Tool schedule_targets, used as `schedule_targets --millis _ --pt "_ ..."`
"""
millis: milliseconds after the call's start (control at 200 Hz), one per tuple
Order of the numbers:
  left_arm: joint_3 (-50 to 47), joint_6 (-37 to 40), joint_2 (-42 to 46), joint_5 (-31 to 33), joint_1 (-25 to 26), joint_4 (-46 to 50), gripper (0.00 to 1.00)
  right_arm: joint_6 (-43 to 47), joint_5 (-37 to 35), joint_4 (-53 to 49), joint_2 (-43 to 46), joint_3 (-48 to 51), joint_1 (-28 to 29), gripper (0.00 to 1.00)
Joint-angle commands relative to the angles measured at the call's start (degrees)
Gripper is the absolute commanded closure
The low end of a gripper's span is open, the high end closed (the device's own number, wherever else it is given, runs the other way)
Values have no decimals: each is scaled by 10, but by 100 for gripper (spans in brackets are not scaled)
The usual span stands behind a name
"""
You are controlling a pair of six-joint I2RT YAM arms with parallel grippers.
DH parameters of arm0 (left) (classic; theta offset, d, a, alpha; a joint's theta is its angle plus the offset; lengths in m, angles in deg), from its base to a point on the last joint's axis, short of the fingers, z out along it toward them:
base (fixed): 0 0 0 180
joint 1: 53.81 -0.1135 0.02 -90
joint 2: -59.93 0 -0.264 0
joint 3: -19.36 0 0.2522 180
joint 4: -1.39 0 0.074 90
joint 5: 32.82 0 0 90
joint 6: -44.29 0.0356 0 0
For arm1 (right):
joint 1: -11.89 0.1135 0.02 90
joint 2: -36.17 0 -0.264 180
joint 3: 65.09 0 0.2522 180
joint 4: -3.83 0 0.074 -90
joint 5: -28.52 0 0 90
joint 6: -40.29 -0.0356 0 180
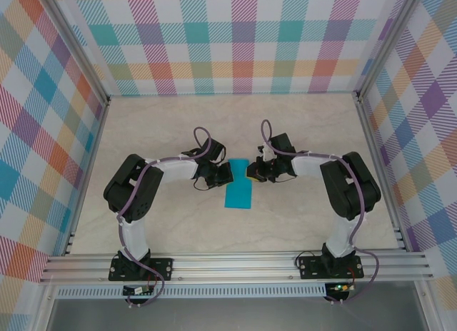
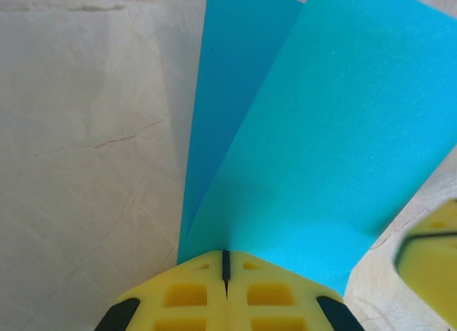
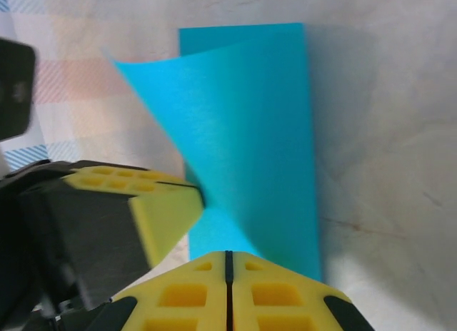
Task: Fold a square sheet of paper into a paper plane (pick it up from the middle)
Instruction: Fold the square sheet of paper in half at the center of the table.
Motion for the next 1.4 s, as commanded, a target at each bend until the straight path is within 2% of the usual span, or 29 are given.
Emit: schedule_targets --millis 0,225,395,765,900,1210,1395 --pt "-3 10 -31 27 3 49 100 21 -7 -11 -27 -7 -2 93" --pt "-3 13 -34 28 3 48 100 27 -15 -31 -27 -12 -3 92" --pt "-4 15 -35 30 3 49 100 28 14 -31 -3 -36 -8 92" --pt "-3 17 -33 32 4 68 100 24 27 -18 -60 -59 -24 92" --pt "-4 17 -32 31 3 67 100 29 -7 -42 -78 -67 -24 93" --pt "-7 15 -32 34 3 68 100 32 16 -62 -42 -102 -29 92" --pt "-5 15 -30 33 3 70 100 36 16 -75 -57 -125 -35 93"
